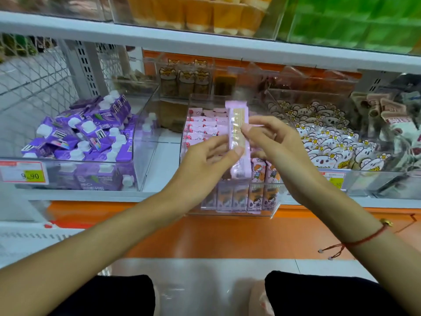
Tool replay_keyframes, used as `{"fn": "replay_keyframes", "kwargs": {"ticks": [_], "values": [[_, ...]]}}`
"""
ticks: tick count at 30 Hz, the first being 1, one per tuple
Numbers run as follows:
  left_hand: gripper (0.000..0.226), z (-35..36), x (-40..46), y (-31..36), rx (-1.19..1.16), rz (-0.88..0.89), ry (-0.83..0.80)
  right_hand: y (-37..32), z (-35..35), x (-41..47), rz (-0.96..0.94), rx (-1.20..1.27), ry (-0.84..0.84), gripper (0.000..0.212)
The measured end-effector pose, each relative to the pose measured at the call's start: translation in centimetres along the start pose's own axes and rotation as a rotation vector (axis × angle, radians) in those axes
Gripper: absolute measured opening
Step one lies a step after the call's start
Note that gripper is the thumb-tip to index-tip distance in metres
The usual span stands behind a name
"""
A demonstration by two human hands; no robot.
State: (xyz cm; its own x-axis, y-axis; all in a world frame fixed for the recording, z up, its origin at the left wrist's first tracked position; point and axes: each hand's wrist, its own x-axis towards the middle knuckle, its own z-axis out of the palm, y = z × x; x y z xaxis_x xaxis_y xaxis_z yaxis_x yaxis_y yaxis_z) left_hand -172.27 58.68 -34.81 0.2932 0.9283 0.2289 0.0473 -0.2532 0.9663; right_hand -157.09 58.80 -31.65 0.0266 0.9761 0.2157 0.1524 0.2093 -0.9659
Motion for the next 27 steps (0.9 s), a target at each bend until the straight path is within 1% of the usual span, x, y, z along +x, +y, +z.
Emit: {"fn": "replay_keyframes", "kwargs": {"ticks": [1, 3, 5, 7, 9, 10, 13, 15, 17, 19, 22, 23, 25, 26, 27], "values": [[0.022, 0.0, -0.1, 0.0, -0.049, -0.053, -0.034, 0.1, 0.0, 0.1, 0.074, 0.036, 0.007, 0.023], [0.03, 0.0, -0.2, 0.0, -0.102, -0.121, -0.064, 0.3, -0.2, 0.1, 0.196, 0.108, -0.009, 0.028], [0.025, 0.0, -0.3, 0.2, -0.128, -0.128, -0.074, 0.4, -0.2, 0.0, 0.233, 0.123, -0.028, 0.03], [0.016, 0.0, -0.2, 0.1, -0.134, -0.12, -0.08, 0.4, -0.1, 0.0, 0.223, 0.113, -0.024, 0.028], [0.012, -0.1, -0.3, 0.2, -0.106, -0.085, -0.079, 0.3, 0.0, 0.0, 0.195, 0.126, -0.022, 0.027], [0.015, -0.2, -0.3, 0.3, -0.071, -0.042, -0.07, 0.3, 0.0, 0.0, 0.166, 0.158, -0.035, 0.029], [0.031, -0.4, -0.3, 0.5, 0.059, 0.126, -0.029, 0.0, -0.5, 0.1, 0.014, 0.266, -0.16, 0.04], [0.037, -1.0, -0.3, 0.7, 0.125, 0.248, 0.005, -0.1, -0.7, 0.1, -0.08, 0.275, -0.251, 0.042], [0.038, -1.7, -0.3, 0.8, 0.167, 0.317, 0.04, -0.1, -0.8, 0.1, -0.137, 0.262, -0.29, 0.04], [0.039, -2.0, -0.5, 0.8, 0.176, 0.311, 0.043, 0.2, -0.8, 0.1, -0.163, 0.239, -0.285, 0.038], [0.039, -2.0, -0.7, 0.7, 0.118, 0.239, 0.031, 0.2, -0.6, -0.1, -0.168, 0.185, -0.266, 0.042], [0.038, -2.0, -0.6, 0.6, 0.085, 0.213, 0.037, 0.1, -0.5, -0.2, -0.174, 0.145, -0.259, 0.047], [0.039, -2.0, -0.5, 0.8, -0.008, 0.169, 0.085, 0.1, -0.4, -0.4, -0.193, 0.016, -0.244, 0.064], [0.04, -2.1, -0.5, 0.9, -0.054, 0.157, 0.121, 0.1, -0.2, -0.6, -0.203, -0.056, -0.24, 0.069], [0.043, -2.1, -0.4, 1.0, -0.083, 0.154, 0.157, 0.1, 0.0, -0.8, -0.214, -0.108, -0.236, 0.069]]}}
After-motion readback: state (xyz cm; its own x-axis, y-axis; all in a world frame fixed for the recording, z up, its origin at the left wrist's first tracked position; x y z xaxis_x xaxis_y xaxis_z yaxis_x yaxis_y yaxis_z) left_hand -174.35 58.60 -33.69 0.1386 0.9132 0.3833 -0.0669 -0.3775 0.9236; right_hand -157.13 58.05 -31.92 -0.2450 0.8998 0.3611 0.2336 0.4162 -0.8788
